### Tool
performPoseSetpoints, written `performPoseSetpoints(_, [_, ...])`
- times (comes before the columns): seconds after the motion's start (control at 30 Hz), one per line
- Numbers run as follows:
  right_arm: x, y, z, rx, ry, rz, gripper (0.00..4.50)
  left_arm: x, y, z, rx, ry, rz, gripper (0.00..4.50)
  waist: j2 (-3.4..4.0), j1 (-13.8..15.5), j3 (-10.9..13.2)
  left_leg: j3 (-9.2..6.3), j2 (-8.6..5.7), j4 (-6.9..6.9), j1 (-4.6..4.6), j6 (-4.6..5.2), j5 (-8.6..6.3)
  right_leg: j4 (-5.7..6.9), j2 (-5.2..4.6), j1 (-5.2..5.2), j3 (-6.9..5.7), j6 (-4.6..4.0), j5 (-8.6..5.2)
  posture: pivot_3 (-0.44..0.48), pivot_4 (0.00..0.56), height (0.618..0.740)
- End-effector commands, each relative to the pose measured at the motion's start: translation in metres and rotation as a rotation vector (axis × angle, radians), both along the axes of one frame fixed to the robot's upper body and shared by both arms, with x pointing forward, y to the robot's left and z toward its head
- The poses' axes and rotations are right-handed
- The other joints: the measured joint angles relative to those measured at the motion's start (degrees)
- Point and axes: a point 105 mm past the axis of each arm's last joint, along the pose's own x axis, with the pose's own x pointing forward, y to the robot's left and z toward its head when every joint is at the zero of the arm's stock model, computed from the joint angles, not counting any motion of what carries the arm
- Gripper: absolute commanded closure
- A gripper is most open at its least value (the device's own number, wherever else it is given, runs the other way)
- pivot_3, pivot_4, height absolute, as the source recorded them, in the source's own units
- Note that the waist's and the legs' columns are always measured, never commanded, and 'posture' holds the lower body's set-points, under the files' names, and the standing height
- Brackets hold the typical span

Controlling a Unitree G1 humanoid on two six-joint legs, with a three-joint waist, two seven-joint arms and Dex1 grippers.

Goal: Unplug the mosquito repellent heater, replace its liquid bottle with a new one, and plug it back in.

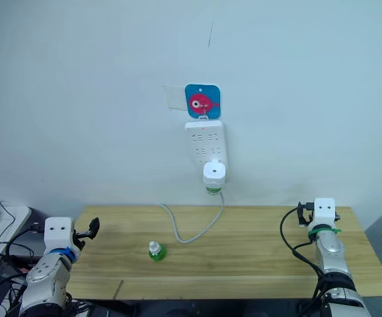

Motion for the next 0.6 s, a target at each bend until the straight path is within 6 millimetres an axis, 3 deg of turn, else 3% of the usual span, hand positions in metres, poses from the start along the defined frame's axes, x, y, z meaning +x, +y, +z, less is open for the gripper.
performPoseSetpoints(0.03, [0.005,-0.001,0.015,-0.012,-0.065,0.004,0.03,0.007,0.002,0.019,0.025,-0.063,-0.016,0.00,0.01,0.0,0.0,0.00,0.00,0.00,0.00,0.00,0.00,0.00,0.00,0.00,0.00,0.00,0.00,0.094,0.027,0.740])
performPoseSetpoints(0.37, [0.002,-0.001,0.015,-0.010,-0.067,0.006,0.03,0.008,-0.004,0.023,-0.029,-0.094,-0.044,0.00,0.01,0.0,0.0,0.00,0.00,0.00,0.00,0.00,0.00,0.00,0.00,0.01,0.01,0.00,0.00,0.091,0.036,0.740])
performPoseSetpoints(0.6, [0.007,0.004,0.028,0.011,-0.096,0.032,0.03,0.012,-0.011,0.033,-0.140,-0.129,-0.106,0.00,0.09,-0.1,0.1,-0.01,0.03,0.00,0.00,0.01,0.00,0.00,0.00,0.01,0.02,0.00,0.00,0.073,0.054,0.740])
